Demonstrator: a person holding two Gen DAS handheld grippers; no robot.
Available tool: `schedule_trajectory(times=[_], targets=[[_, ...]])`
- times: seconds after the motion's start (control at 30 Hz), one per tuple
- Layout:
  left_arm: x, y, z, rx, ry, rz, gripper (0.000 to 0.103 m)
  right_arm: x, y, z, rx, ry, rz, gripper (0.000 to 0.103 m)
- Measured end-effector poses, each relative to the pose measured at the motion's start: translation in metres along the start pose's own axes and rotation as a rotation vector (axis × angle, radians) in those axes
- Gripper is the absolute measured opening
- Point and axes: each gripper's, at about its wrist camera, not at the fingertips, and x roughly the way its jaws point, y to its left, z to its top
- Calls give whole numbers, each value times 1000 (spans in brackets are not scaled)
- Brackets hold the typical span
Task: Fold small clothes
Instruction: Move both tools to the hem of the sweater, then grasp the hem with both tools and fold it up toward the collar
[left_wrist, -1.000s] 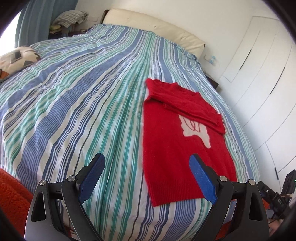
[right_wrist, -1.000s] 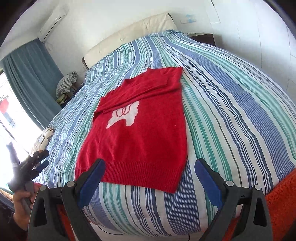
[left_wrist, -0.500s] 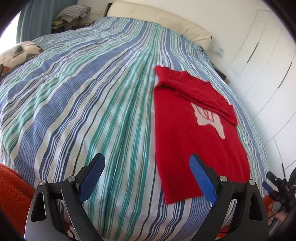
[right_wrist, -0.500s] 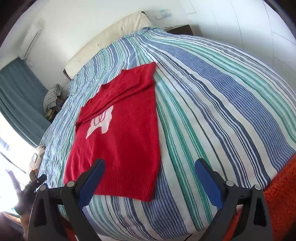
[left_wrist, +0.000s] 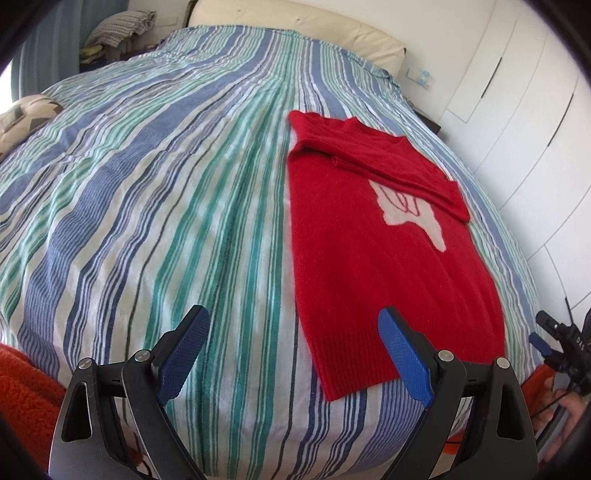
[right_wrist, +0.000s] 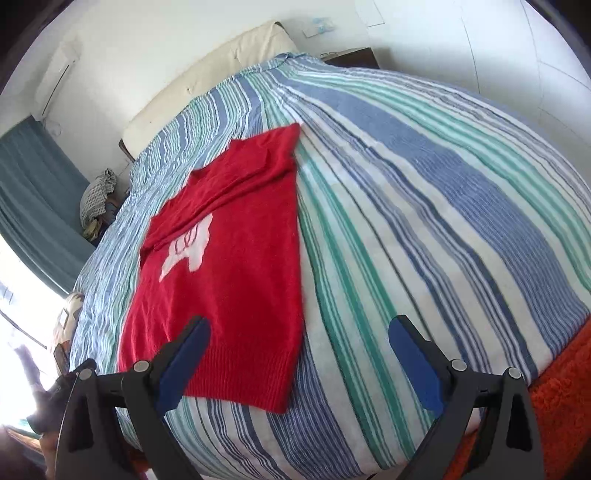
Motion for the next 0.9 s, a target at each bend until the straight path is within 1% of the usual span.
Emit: schedule_trajectory(times=[0.07,0.1,0.13,0.2,0.23,0.27,0.33,0.37,0.4,0.43,0.47,0.5,0.53,0.57,0.6,0.63,0.67,0.73,0.8,0.9], targets=[[-4,13,3,-58,-19,-22,94,-15,-8,13,26,-57,-1,96],[-3,20,4,-93,-13,-39,94,-20,-12,18,35,-68,4,96],[1,25,4,-124,5,-57,94,-22,-16,22,42,-58,23,96],[15,28,2,-152,57,-82,94,-16,-20,23,52,21,95,96],[22,25,0,-150,83,-87,93,-11,-20,20,56,70,129,96],[28,20,-3,-136,106,-98,93,-5,-19,15,54,115,159,96],[38,7,-7,-83,151,-117,92,9,-9,3,33,211,219,91],[41,-1,-10,-50,173,-126,89,17,-3,-4,17,259,241,90],[45,-8,-12,-16,195,-134,80,26,2,-9,3,305,253,88],[49,-15,-15,13,219,-134,75,36,7,-14,-4,342,252,84],[53,-19,-17,32,242,-125,62,45,8,-19,2,366,243,81],[57,-23,-19,44,264,-112,44,55,8,-22,18,386,235,77],[61,-25,-21,51,285,-100,29,63,8,-25,27,402,241,69],[64,-26,-21,47,308,-102,4,70,11,-27,22,419,254,59],[64,-26,-20,30,314,-106,3,74,14,-28,7,427,244,20],[61,-24,-18,16,308,-108,2,76,15,-26,-2,427,213,5],[57,-23,-16,-2,303,-118,2,74,14,-23,6,408,208,5],[45,-16,-10,-68,280,-162,2,63,15,-12,25,353,220,5],[33,-12,3,-123,246,-212,2,48,23,3,2,291,230,5],[26,-13,38,-175,180,-281,2,39,41,34,-46,204,240,5]])
